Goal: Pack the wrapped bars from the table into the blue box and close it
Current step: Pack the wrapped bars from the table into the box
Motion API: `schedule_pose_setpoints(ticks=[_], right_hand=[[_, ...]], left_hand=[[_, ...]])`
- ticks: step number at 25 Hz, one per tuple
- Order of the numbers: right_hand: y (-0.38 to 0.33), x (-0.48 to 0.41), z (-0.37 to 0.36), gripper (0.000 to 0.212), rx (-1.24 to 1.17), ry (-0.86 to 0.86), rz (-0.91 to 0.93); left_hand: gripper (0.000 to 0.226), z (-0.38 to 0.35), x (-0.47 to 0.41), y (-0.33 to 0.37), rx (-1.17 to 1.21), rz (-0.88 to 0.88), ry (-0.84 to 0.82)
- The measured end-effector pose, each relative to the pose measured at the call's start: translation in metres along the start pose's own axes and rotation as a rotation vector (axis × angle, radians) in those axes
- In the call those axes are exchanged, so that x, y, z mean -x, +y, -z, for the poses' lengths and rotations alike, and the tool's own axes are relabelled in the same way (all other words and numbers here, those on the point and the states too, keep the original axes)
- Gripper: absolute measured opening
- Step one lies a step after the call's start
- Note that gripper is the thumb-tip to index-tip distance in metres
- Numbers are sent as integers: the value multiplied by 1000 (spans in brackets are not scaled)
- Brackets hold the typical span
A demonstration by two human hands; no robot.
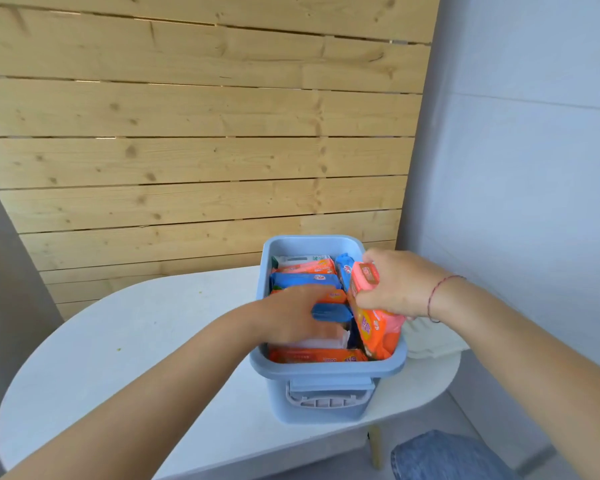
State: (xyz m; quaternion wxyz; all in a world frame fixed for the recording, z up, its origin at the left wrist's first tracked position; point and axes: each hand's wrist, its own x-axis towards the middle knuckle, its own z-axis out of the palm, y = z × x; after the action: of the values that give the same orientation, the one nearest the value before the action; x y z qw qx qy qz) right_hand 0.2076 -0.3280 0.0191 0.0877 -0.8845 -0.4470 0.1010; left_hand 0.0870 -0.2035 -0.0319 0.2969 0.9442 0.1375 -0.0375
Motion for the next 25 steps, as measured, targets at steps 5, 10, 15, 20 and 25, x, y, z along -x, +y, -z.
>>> schedule_pose_setpoints(ticks=[5,10,15,20,25], right_hand=[[-6,-7,-19,31,97,-38,-19],[-6,-4,-50,29,263,200,-18],[4,1,-65,25,387,243,96],[6,3,-55,25,420,165,119],[34,-8,-53,15,-297,289,226]], left_hand=[[91,-15,-2,-10,-368,15,-106],[92,-16,-4,-13,-398,27,-136],[93,-16,-4,-10,-329,3,-105],[67,-24,-3,2,-232,-129,-157],[67,-19,8,-1,-56,-175,-64]])
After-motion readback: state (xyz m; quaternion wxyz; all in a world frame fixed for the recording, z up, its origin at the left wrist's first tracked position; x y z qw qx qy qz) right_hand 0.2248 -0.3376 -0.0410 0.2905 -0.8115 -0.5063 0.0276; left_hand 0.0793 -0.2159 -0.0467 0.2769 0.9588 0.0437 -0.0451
